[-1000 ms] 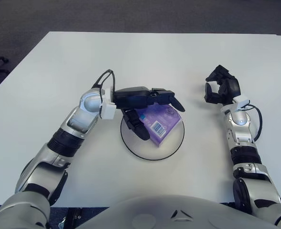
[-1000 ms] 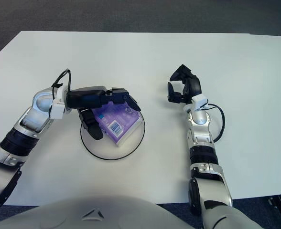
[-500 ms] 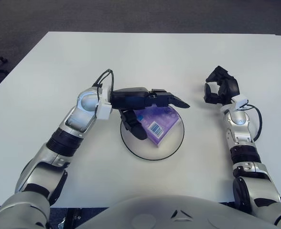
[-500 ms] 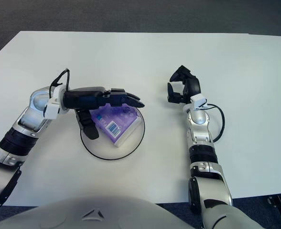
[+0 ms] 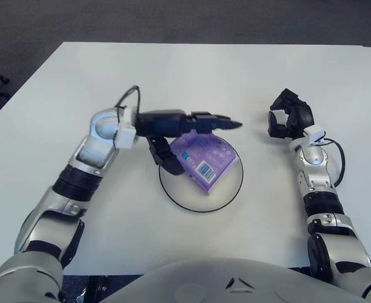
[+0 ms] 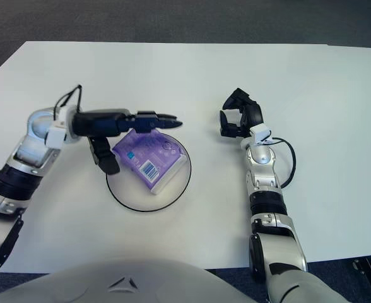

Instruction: Put the tissue paper into the plate.

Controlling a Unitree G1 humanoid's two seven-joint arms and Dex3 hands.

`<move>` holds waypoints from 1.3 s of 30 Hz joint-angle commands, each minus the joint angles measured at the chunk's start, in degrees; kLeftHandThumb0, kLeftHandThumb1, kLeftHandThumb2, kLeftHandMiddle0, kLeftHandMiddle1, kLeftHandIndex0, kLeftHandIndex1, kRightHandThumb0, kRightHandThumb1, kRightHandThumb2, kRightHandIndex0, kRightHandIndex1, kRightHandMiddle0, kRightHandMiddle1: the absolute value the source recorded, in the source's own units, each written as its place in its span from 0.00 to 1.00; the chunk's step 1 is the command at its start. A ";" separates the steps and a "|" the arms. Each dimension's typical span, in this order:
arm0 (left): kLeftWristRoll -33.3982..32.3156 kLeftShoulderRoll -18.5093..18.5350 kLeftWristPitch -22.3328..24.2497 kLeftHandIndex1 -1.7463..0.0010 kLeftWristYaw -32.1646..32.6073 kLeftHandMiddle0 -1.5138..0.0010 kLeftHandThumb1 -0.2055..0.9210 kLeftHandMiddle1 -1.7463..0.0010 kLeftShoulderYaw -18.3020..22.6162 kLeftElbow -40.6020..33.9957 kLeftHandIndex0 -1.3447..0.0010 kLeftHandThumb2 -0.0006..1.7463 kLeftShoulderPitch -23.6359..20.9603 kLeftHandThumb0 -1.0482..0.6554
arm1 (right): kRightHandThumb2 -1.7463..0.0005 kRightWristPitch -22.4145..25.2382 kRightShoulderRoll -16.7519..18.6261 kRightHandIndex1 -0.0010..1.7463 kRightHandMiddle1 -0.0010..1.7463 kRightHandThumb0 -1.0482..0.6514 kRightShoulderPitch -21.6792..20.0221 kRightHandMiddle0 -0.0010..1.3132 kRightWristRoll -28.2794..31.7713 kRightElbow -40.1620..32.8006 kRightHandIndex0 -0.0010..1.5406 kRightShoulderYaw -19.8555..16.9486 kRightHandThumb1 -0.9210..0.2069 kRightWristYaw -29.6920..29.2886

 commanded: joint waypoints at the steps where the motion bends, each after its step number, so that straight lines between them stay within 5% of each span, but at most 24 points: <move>1: 3.74 3.19 -4.28 0.89 2.13 0.91 1.00 0.97 4.65 4.46 0.99 0.35 -1.04 0.00 | 0.25 -0.12 4.28 1.00 1.00 0.33 9.94 0.47 1.28 5.11 0.84 0.54 0.53 0.62; 9: 4.37 1.75 -8.08 0.64 8.85 0.83 1.00 0.95 10.28 9.47 1.00 0.41 2.21 0.00 | 0.26 -0.29 4.23 1.00 1.00 0.34 10.20 0.46 2.00 4.32 0.85 0.48 0.51 2.14; 16: 1.71 -1.34 -6.30 0.49 15.78 0.78 1.00 0.92 14.77 10.65 1.00 0.37 2.49 0.02 | 0.27 -0.24 4.20 1.00 1.00 0.34 10.20 0.45 2.59 3.95 0.86 0.29 0.50 3.22; 27: -9.96 -3.70 9.54 0.48 14.64 0.75 1.00 0.89 18.63 17.69 1.00 0.32 -0.15 0.10 | 0.28 0.11 3.97 1.00 1.00 0.34 10.22 0.44 2.67 3.82 0.86 0.33 0.49 3.28; 32: -12.52 -5.93 14.86 0.36 17.74 0.76 1.00 0.64 20.09 14.54 1.00 0.34 2.37 0.13 | 0.29 0.20 3.91 1.00 1.00 0.34 10.47 0.43 2.30 3.27 0.86 0.43 0.48 2.81; 39: -8.41 -11.35 18.07 0.24 31.31 0.70 1.00 0.41 22.91 8.65 0.90 0.41 9.17 0.14 | 0.29 0.17 3.92 1.00 1.00 0.35 10.67 0.43 2.44 3.05 0.86 0.50 0.48 3.05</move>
